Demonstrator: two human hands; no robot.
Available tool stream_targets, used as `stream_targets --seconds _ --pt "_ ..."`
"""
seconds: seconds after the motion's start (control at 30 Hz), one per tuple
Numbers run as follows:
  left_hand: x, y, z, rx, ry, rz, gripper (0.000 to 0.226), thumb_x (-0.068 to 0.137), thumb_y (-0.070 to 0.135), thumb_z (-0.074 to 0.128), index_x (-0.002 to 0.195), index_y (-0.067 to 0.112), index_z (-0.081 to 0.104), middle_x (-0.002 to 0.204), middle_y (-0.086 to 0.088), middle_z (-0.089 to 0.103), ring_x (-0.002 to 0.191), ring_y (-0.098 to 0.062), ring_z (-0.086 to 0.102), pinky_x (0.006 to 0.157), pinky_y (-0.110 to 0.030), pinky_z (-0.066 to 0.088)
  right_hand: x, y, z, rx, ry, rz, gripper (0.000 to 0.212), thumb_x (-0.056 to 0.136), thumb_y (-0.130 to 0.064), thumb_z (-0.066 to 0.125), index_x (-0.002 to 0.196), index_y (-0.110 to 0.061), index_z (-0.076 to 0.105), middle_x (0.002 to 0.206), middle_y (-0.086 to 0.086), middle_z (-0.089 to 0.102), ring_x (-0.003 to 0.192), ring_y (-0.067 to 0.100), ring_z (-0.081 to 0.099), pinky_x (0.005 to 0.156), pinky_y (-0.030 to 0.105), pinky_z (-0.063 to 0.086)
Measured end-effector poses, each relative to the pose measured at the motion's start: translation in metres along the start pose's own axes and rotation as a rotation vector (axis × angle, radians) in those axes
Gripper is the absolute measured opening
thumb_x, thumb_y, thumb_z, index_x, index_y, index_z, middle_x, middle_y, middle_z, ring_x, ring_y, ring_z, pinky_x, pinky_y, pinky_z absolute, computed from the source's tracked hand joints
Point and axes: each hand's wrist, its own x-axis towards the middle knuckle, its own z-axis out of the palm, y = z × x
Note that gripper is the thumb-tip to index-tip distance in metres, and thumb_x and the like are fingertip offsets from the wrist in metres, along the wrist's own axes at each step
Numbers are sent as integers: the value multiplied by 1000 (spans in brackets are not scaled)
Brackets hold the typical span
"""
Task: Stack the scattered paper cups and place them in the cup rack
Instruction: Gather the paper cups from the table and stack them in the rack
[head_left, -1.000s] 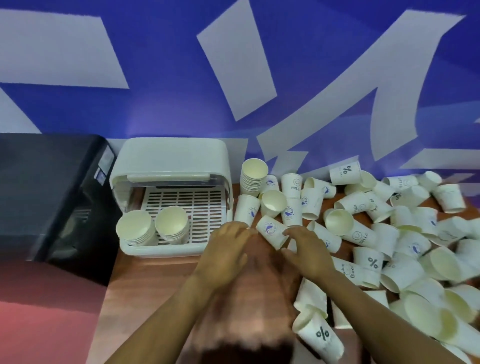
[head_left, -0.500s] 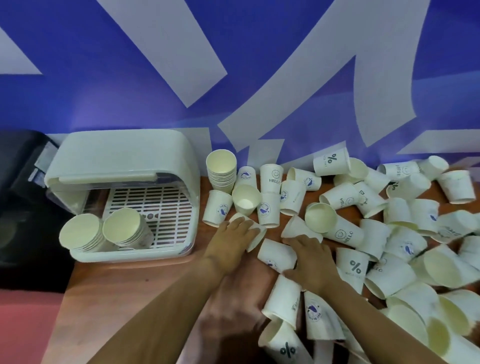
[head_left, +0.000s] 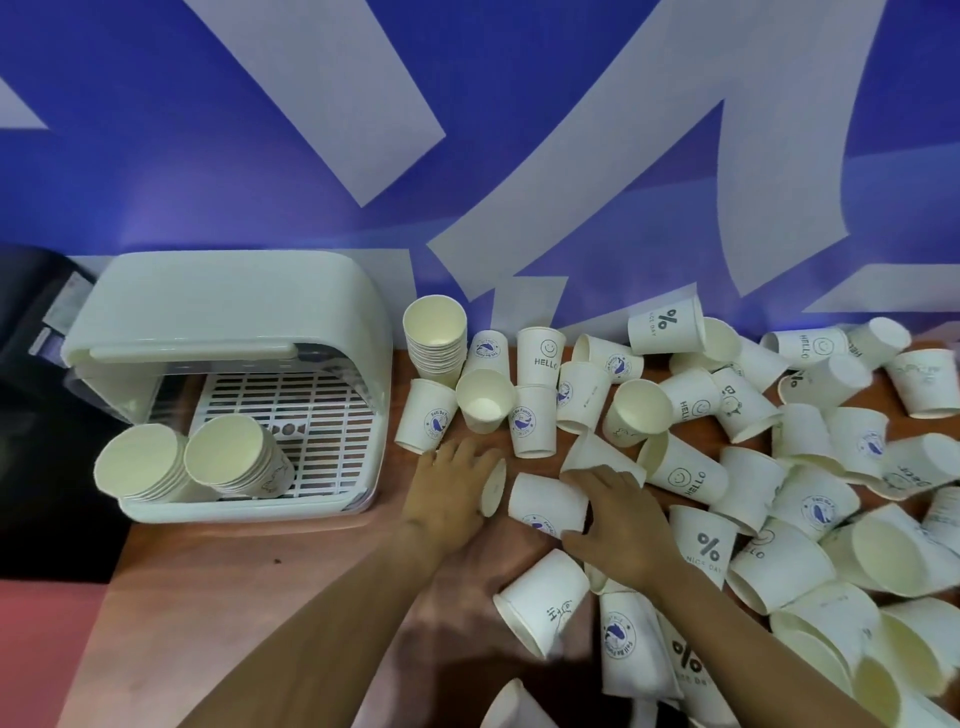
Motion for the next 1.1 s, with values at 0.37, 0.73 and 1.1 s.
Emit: stream_targets --seconds 0.37,0.73,1.1 --pt "-69 -15 -26 -462 210 -130 72 74 39 68 137 29 34 132 5 42 117 -20 49 87 -33 47 -15 -47 -33 305 233 -17 75 67 -39 67 136 -32 38 115 -12 33 109 9 40 82 27 39" --pt "-144 -70 -65 -566 383 -171 76 74 37 71 140 28 34 130 5 42 117 -17 47 91 -33 46 -30 -130 -24 347 270 -117 72 69 -26 76 132 -24 42 120 -9 43 112 10 43 94 21 33" --pt "-201 -159 -108 -582 513 -291 69 72 38 74 131 29 41 128 5 39 116 -18 45 90 -36 45 -25 -233 -22 328 198 -223 72 74 -33 73 137 -33 39 130 -7 37 121 12 41 97 18 30"
